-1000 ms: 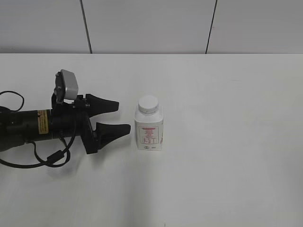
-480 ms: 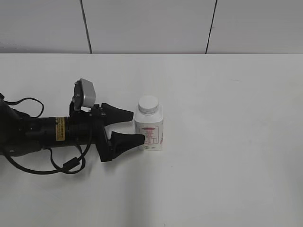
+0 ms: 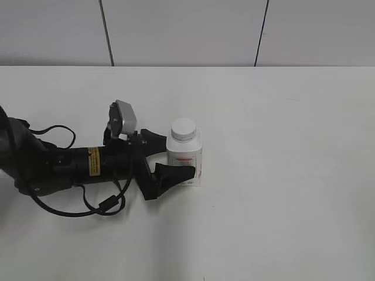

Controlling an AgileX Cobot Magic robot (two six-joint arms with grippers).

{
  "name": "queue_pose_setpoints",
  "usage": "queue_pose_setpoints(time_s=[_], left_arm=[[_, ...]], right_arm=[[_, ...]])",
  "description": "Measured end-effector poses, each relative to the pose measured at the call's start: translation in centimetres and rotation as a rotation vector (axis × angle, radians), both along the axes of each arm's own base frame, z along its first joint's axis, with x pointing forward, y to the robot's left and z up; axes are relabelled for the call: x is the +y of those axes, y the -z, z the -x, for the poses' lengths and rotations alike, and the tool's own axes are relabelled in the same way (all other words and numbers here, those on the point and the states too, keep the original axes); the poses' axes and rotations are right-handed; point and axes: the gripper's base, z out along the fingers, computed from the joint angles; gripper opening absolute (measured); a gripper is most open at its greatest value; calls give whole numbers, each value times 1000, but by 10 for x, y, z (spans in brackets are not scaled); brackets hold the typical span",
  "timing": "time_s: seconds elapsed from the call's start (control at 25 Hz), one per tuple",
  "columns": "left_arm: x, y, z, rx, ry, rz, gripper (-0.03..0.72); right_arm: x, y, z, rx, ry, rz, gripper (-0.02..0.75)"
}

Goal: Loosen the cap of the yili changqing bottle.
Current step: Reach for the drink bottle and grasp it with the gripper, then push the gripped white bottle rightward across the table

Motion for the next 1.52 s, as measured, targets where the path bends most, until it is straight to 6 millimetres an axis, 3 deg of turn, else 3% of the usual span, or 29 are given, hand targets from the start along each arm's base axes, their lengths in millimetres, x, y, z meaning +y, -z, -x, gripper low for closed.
queue_pose_setpoints(time_s=[0.32,0.56,1.52], left_arm=[[-5,0,-1,-7,9,3,572],[-5,0,0,-7,10,3,443],[-5,-1,0,-11,20,1,442]], right_arm=[[0,0,0,0,0,0,544],[1,0,0,1,-5,-7,544],[0,0,0,0,0,0,544]])
